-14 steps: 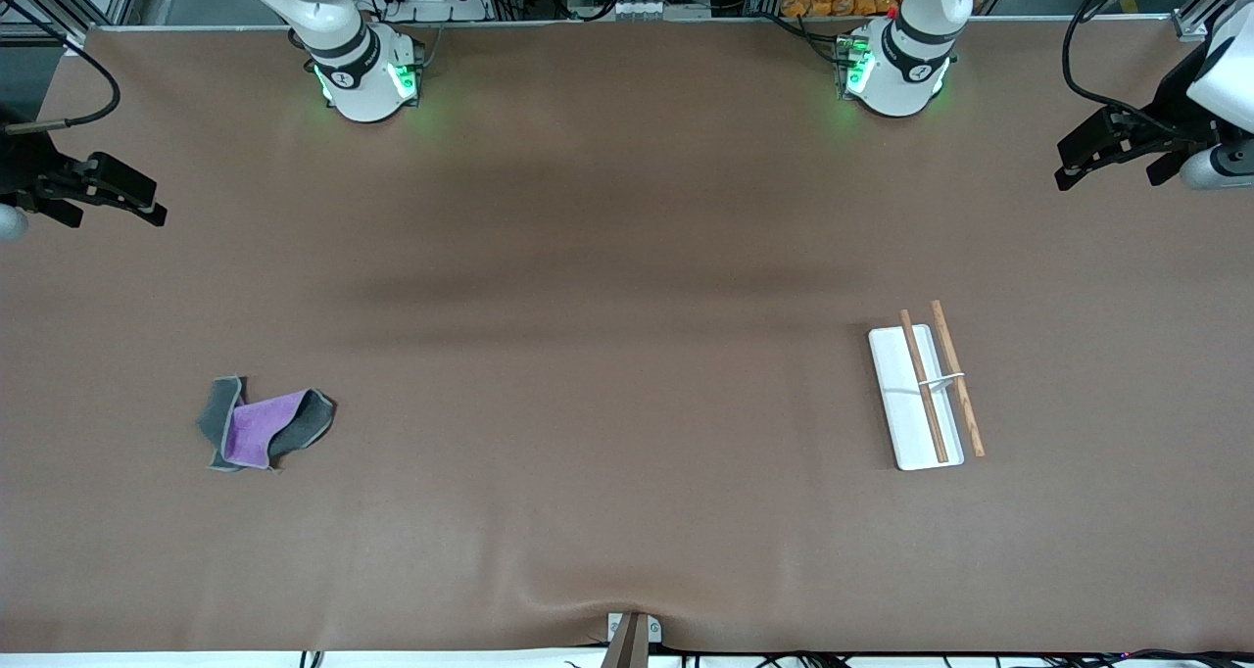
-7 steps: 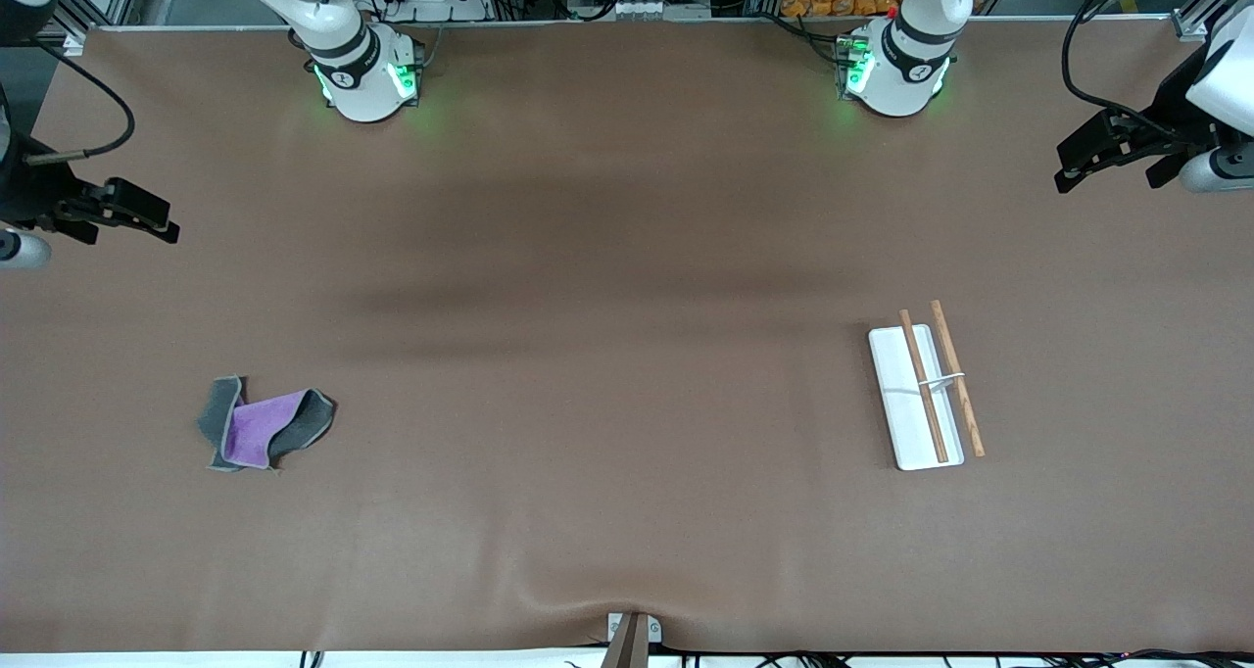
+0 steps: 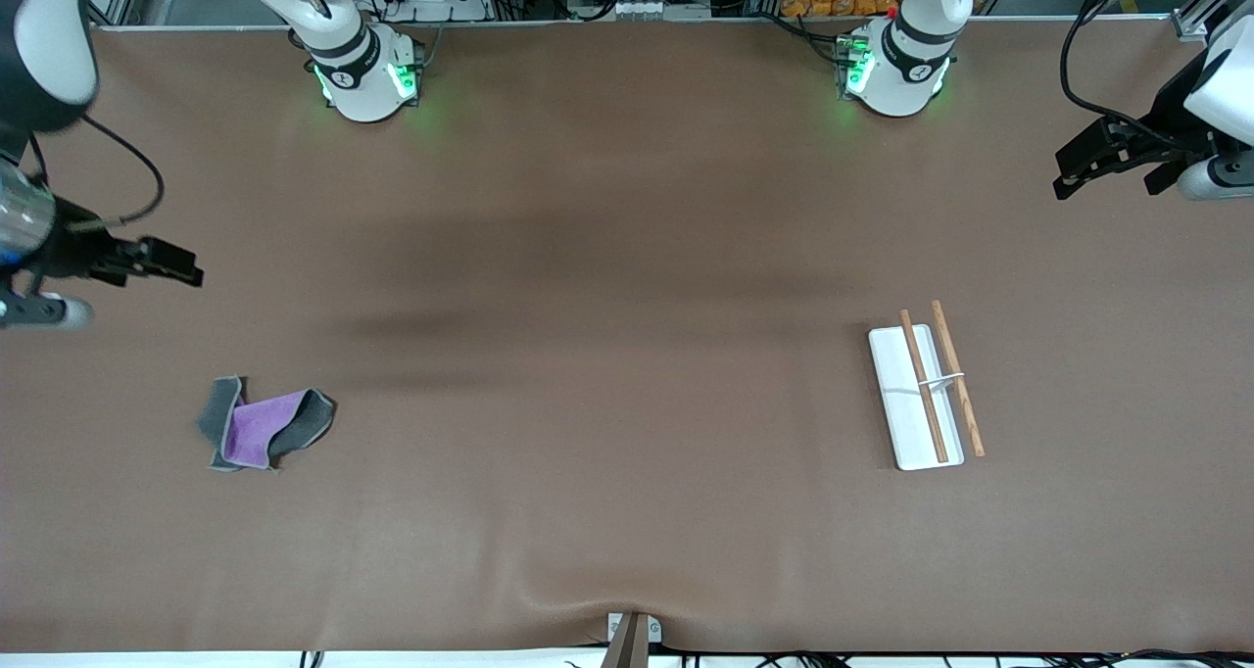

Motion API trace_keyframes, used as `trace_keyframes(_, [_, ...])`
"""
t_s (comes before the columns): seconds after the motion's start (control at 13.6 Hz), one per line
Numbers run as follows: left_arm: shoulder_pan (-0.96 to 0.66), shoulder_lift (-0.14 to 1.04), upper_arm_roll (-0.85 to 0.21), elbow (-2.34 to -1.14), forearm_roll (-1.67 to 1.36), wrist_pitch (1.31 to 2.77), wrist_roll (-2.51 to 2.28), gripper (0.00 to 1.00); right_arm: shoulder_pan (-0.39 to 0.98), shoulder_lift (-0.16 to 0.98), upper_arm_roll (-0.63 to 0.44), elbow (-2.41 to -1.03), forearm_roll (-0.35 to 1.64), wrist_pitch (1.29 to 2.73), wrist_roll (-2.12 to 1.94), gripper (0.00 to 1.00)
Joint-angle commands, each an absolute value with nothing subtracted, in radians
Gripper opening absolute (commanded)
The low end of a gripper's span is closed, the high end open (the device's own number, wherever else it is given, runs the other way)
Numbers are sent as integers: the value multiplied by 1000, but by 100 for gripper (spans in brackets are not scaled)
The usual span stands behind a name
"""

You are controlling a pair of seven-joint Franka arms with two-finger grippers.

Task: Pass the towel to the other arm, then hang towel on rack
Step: 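Reach the right gripper down to the grey-purple towel and grasp it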

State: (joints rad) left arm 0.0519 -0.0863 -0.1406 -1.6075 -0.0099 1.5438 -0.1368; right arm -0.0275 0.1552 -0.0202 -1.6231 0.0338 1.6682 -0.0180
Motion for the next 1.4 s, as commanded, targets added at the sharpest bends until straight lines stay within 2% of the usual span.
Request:
trace_keyframes(0.0, [57, -75, -141, -1586, -3, 1549, -115, 100, -40, 271, -21, -1608, 34, 1753, -11, 100])
trace_keyframes(0.74, [49, -37, -143, -1591, -8, 1589, -115, 100, -94, 627, -28, -1585, 31, 2170, -23, 100])
trace_keyframes(1.33, [46, -25, -149, -1592, -8, 1611, -115, 100, -83, 732, -26, -1585, 34, 2324, -20, 100])
